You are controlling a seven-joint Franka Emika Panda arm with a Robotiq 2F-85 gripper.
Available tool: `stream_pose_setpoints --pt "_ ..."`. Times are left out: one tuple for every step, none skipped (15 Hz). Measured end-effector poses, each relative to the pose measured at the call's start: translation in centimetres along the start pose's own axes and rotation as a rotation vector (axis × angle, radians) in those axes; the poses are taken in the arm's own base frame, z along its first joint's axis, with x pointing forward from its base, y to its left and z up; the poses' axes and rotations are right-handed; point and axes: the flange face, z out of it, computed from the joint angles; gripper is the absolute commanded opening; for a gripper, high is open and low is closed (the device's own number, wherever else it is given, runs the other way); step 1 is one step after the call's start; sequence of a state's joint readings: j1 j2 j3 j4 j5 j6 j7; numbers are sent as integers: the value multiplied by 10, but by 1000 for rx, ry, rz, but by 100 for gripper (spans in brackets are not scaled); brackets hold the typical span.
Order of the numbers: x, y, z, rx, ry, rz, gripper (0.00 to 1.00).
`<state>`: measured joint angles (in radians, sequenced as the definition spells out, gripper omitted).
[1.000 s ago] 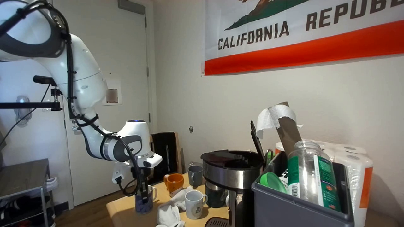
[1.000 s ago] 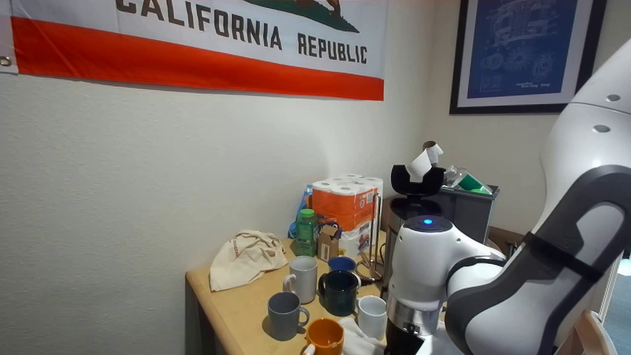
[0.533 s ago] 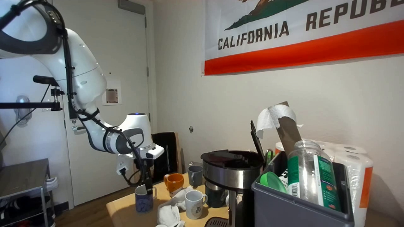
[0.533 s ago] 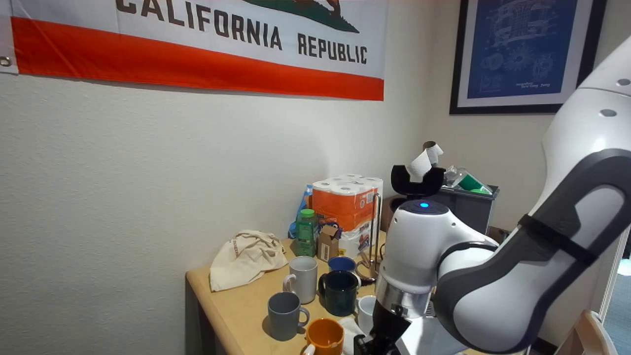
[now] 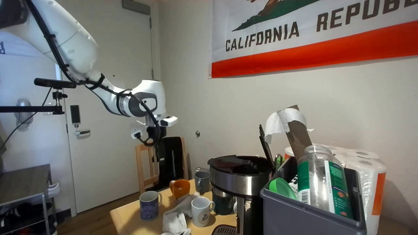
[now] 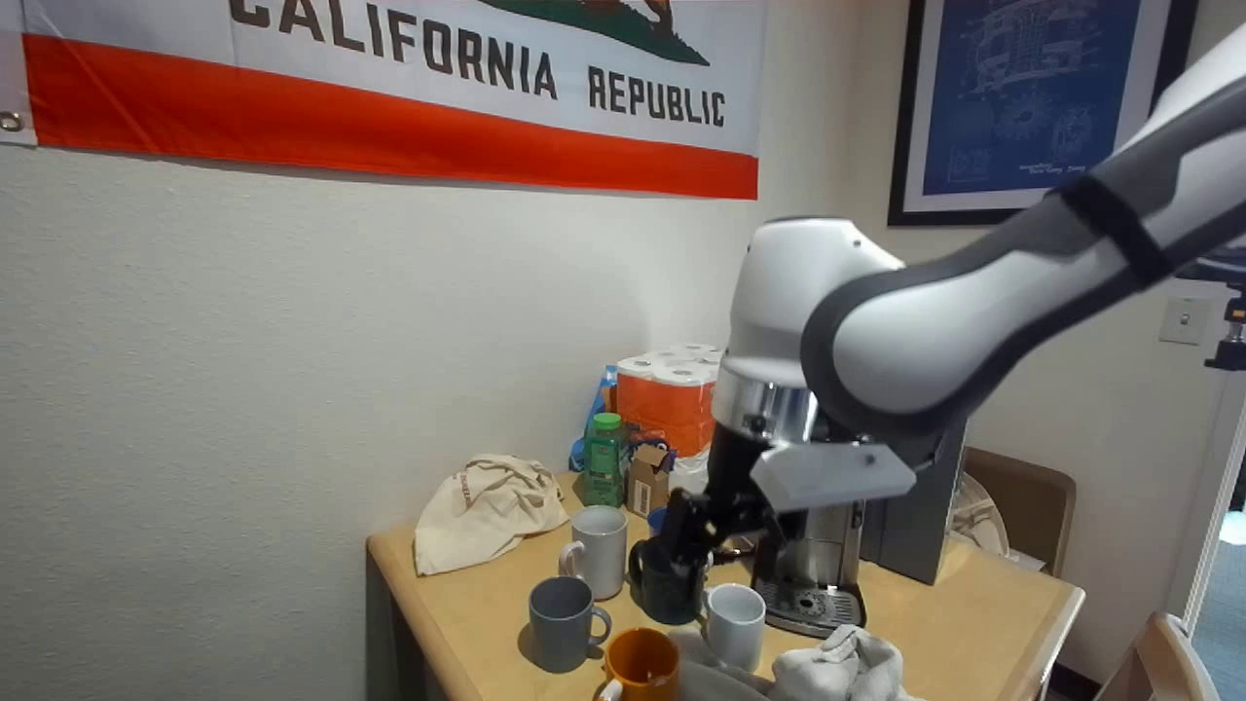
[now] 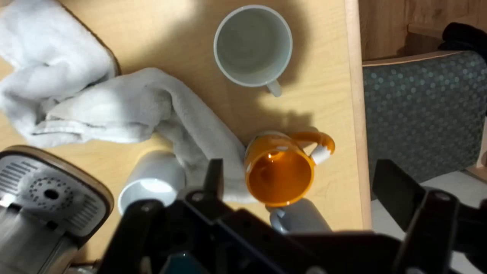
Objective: Tip the mug over the coffee machine chamber
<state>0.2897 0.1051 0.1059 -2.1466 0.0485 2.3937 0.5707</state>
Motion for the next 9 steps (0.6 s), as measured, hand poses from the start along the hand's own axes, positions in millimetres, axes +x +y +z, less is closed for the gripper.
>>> stream_pose_setpoints --pt "8 1 -25 -2 8 4 100" --pt "14 2 -50 -3 20 8 100" --pt "21 3 -74 -9 38 7 100" --pt "26 5 -96 -14 60 5 100" --pt "30 7 -116 -20 82 3 100" --pt "34 8 -133 -25 102 1 100" --pt "36 9 -147 -25 117 2 100" --pt "38 9 -157 -22 129 3 100" --pt "40 9 -164 -18 137 5 100"
